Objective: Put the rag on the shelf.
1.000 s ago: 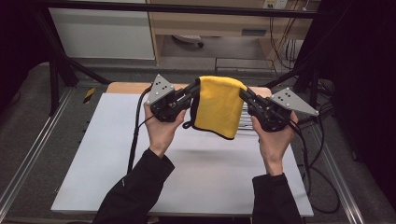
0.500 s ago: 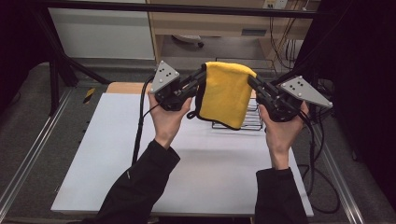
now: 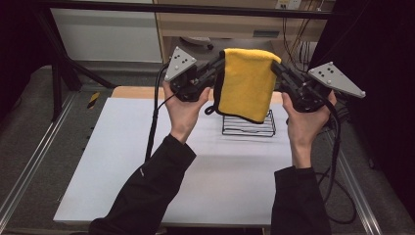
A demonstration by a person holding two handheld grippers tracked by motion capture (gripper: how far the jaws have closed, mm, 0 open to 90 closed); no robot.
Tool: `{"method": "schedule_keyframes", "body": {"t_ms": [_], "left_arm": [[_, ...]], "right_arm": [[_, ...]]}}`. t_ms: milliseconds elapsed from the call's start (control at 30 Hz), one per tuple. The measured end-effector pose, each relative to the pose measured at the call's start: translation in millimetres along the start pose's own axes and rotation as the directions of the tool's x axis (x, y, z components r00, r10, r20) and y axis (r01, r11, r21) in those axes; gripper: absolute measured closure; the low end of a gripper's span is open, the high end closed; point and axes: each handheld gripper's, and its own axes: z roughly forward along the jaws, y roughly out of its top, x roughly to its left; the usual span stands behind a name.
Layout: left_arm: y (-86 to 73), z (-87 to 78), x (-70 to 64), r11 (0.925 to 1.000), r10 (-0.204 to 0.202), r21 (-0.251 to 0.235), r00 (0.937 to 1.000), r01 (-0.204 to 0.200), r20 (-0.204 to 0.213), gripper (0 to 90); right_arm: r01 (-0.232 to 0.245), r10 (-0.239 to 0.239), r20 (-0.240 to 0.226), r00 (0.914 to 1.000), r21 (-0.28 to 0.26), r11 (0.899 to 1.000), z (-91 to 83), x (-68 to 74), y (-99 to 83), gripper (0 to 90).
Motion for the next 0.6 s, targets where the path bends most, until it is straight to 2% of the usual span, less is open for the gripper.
{"method": "schedule_keyframes", "body": {"t_ms": [200, 533, 600], "left_arm": [[12.6, 9.8, -2.2, 0.9998, 0.011, -0.017, 0.9999, -0.011, -0.003, 81.9], [29.1, 28.3, -1.4, 0.9996, 0.004, -0.028, 1.0, -0.004, -0.002, 81.9], [32.4, 31.4, -2.2, 0.9995, 0.014, -0.029, 0.9999, -0.014, -0.005, 81.9]], "right_arm": [[0.007, -0.007, 0.012, 0.9999, -0.016, 1.0, 2.7, -7.8, 12.7, 84.5], [0.03, -0.029, 0.032, 0.9991, -0.026, 0.999, 10.7, -20.2, 30.4, 84.5], [0.032, -0.031, 0.038, 0.9988, -0.03, 0.999, 12.0, -23.0, 33.8, 84.4]]}}
